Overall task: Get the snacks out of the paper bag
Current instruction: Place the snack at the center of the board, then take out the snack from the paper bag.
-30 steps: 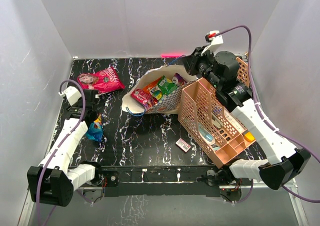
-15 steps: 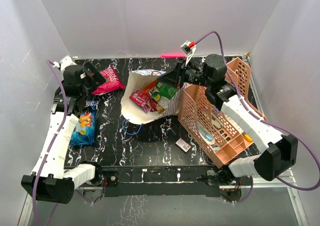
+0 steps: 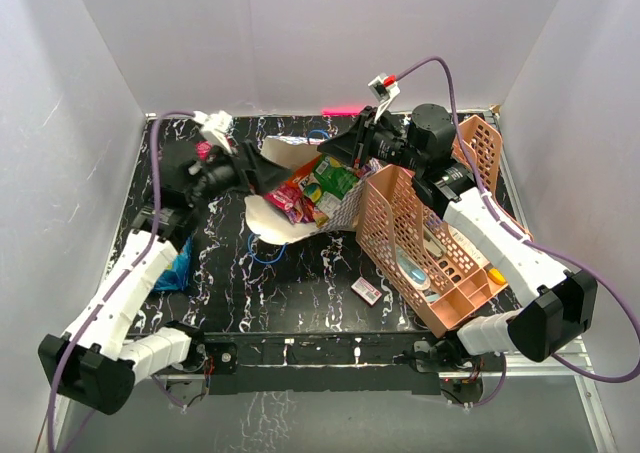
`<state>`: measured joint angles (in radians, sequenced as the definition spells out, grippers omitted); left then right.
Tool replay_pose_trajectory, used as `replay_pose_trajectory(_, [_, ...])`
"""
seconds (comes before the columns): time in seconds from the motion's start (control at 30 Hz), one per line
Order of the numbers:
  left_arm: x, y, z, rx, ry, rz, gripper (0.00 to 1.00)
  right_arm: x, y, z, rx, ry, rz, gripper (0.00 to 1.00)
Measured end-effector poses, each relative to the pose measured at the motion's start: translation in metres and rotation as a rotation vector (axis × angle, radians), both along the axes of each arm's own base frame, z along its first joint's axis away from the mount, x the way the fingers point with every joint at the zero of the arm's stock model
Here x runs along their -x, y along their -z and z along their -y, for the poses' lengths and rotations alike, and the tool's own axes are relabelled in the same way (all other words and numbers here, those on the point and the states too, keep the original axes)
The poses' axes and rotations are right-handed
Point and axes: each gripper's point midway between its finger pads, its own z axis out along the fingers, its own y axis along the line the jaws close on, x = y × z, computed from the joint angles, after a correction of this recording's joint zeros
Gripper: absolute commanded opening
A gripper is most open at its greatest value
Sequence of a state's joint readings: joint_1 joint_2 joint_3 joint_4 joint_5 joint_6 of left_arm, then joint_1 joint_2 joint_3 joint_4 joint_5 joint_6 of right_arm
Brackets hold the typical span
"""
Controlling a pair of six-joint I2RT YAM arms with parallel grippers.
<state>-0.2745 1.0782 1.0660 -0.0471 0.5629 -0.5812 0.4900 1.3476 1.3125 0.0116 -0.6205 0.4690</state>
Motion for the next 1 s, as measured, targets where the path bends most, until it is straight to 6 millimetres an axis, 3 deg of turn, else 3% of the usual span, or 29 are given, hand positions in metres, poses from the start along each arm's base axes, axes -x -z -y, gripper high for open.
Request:
replay_pose_trajectory(0.1, [0.023, 0.011, 0.044, -0.022, 0.083, -0.008, 0.72, -0.002, 0.001, 0.001, 0.002, 0.017, -0.007, 0.08])
replay_pose_trajectory(0.2, [0.036, 0.027, 0.071, -0.061, 0.079, -0.038, 0.61, -0.005, 0.001, 0.002, 0.001, 0.03, -0.01, 0.08])
replay_pose_trajectory(0.23, [0.035, 0.035, 0.073, -0.071, 0.048, -0.057, 0.57, -0.005, 0.001, 0.002, 0.001, 0.035, -0.011, 0.08])
replay_pose_trajectory(0.33, [0.025, 0.063, 0.064, -0.113, -0.081, -0.123, 0.33, -0.007, 0.001, 0.003, 0.0, 0.046, -0.012, 0.08])
replay_pose_trajectory(0.37, [0.021, 0.072, 0.061, -0.132, -0.126, -0.15, 0.31, -0.007, 0.001, 0.003, -0.001, 0.048, -0.012, 0.08])
replay_pose_trajectory(0.57, [-0.014, 0.129, 0.045, -0.32, -0.412, -0.325, 0.29, -0.008, 0.0, 0.004, -0.004, 0.057, -0.011, 0.08])
replay_pose_trajectory(0.67, [-0.028, 0.15, 0.047, -0.402, -0.545, -0.391, 0.38, -0.007, -0.002, 0.005, -0.007, 0.06, -0.011, 0.08])
replay_pose_trajectory(0.83, [-0.024, 0.186, 0.045, -0.523, -0.684, -0.435, 0.52, -0.007, -0.002, 0.005, -0.014, 0.06, -0.024, 0.08])
replay_pose_trajectory(1.0, [-0.022, 0.209, 0.032, -0.602, -0.789, -0.44, 0.54, -0.007, -0.003, 0.005, -0.016, 0.061, -0.026, 0.08])
